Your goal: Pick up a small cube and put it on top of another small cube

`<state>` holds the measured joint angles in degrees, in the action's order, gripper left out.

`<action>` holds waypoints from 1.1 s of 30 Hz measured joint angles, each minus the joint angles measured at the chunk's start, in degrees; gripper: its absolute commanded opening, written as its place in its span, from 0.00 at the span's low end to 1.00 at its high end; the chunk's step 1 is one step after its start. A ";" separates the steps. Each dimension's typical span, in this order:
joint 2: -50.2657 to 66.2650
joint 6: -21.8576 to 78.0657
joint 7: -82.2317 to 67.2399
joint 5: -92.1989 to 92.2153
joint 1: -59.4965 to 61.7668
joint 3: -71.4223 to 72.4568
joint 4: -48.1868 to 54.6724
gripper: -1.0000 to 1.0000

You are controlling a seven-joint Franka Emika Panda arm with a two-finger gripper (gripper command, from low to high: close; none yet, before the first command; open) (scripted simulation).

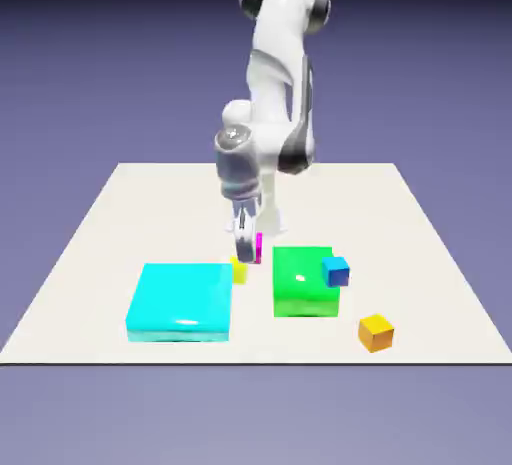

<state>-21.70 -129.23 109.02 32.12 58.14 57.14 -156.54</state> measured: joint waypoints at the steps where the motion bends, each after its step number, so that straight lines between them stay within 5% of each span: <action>1: -2.08 0.84 -1.85 2.25 0.38 0.63 -1.12 0.00; 17: -35.30 14.23 -31.37 38.16 6.43 10.75 -19.05 0.00; 33: -6.26 -14.65 -34.53 41.08 12.86 19.24 -17.94 0.00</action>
<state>-27.96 -143.88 74.48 73.20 70.99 76.38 -174.48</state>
